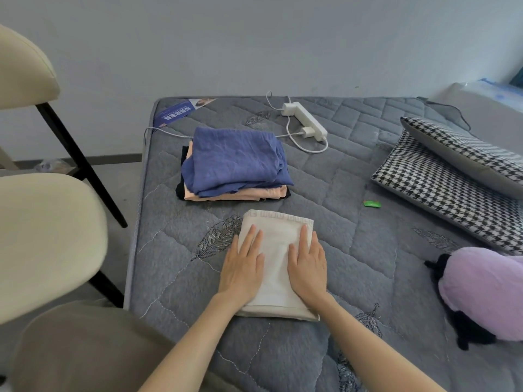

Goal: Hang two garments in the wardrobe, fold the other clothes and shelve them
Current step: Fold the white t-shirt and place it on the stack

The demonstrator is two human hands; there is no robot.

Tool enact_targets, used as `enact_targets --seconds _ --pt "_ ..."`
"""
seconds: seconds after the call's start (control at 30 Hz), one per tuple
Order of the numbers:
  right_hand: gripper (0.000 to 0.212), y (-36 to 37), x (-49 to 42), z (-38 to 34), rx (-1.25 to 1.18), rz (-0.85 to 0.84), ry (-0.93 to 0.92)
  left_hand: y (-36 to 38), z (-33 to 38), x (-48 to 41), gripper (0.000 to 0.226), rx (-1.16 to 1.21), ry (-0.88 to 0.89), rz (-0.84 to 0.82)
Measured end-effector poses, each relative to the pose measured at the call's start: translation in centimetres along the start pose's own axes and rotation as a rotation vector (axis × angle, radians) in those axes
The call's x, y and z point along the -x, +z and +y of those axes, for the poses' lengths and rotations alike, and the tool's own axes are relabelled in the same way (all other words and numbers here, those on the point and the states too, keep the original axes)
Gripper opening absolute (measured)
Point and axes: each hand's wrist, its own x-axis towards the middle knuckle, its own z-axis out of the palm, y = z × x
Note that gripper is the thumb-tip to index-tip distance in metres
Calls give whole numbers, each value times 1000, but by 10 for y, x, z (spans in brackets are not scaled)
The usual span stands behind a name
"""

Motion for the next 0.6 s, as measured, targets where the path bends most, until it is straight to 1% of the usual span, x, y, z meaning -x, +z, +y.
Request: enact_targets --seconds 0.1,0.2,0.3,0.37,0.47,0.53,0.6 --pt "57 -3 2 2 -58 -24 2 -3 -3 1 53 108 12 -21" --pt "53 -4 11 4 -175 20 23 -6 -3 6 54 221 -26 48" --pt "54 -7 20 4 -304 15 67 -9 1 9 59 413 -197 167" --pt "56 -11 19 1 -346 -34 116 -13 3 7 60 520 -319 180" --pt "57 -16 15 -5 -363 -74 175 -18 1 4 51 533 -391 139" --pt "56 -17 12 -6 -365 -66 191 -21 0 2 45 496 -422 113" --pt "55 -17 11 -4 -379 -57 188 -22 0 0 43 468 -445 82"
